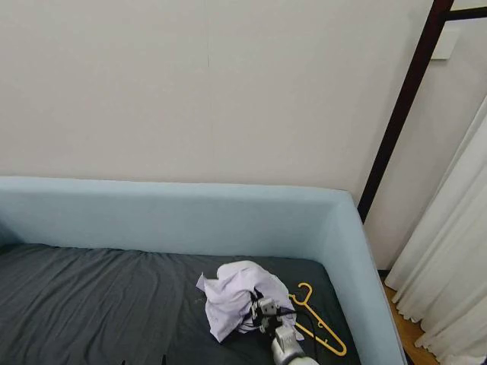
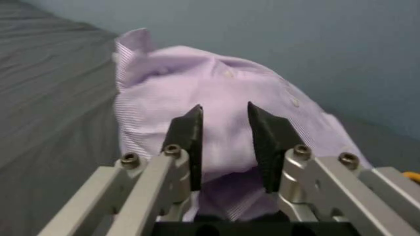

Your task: Pick up the clothes from the sofa and hang them on the clothes hanger.

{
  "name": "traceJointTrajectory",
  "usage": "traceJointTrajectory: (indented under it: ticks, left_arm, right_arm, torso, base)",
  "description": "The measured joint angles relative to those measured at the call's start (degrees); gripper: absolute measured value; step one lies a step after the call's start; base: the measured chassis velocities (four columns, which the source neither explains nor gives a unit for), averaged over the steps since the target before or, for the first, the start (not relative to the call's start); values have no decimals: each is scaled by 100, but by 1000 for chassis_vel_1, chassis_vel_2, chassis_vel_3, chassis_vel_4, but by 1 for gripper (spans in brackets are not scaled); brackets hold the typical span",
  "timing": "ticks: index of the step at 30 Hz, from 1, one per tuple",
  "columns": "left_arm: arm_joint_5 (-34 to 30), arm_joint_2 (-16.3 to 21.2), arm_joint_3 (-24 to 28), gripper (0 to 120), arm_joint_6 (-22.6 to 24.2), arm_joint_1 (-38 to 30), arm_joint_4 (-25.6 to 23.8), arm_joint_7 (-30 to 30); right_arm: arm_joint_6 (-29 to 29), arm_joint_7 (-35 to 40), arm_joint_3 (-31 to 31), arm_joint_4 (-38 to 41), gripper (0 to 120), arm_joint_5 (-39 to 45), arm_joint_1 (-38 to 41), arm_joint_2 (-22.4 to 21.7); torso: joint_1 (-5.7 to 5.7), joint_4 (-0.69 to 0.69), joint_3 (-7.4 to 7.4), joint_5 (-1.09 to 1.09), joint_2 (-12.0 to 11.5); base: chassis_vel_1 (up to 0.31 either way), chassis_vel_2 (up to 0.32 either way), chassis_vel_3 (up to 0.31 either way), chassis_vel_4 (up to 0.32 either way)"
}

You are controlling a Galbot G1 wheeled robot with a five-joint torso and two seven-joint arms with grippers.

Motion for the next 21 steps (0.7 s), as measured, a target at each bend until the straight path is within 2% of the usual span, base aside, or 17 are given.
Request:
traceJointTrajectory:
  ticks: [2,3,8,10,13,14,15,18,21]
  left_arm:
    - [2,6,5,96,5,-8,2,0]
    - [2,6,5,96,5,-8,2,0]
    - [26,6,0,96,4,12,2,-1]
    - [31,3,-1,96,1,17,2,-2]
    - [80,-46,1,96,-12,27,11,-2]
    - [80,-46,1,96,-12,27,11,-2]
    - [93,-60,6,96,-12,27,11,-4]
    - [133,-78,22,96,-3,25,24,-2]
    - [141,-89,21,96,1,23,42,-3]
  right_arm:
    - [-23,-60,-10,304,40,-84,-231,-258]
    - [-23,-60,-10,304,40,-84,-231,-258]
    - [-32,-132,328,800,64,41,-365,-592]
    - [-59,-132,355,849,67,112,-322,-623]
    - [-477,-143,390,845,80,666,263,-717]
    - [-477,-143,390,845,80,666,263,-717]
    - [-656,-211,333,725,85,821,516,-734]
    - [-1037,-802,-59,245,97,1163,1393,-809]
    - [-1373,-1524,-396,-73,100,1442,1923,-847]
  torso:
    - [0,0,0,-2,0]
    - [0,0,0,-2,0]
    - [-1,-1,0,-1,0]
    - [-1,0,0,-1,0]
    - [0,1,0,-1,0]
    - [0,1,0,-1,0]
    - [-1,1,0,-1,0]
    - [0,3,1,-1,0]
    - [0,2,1,-2,-1]
  base:
    - [0,0,0,0]
    - [0,0,0,0]
    - [0,0,0,0]
    - [0,0,0,0]
    - [0,0,0,0]
    - [0,0,0,0]
    - [0,0,0,0]
    - [0,0,0,0]
    - [0,0,0,0]
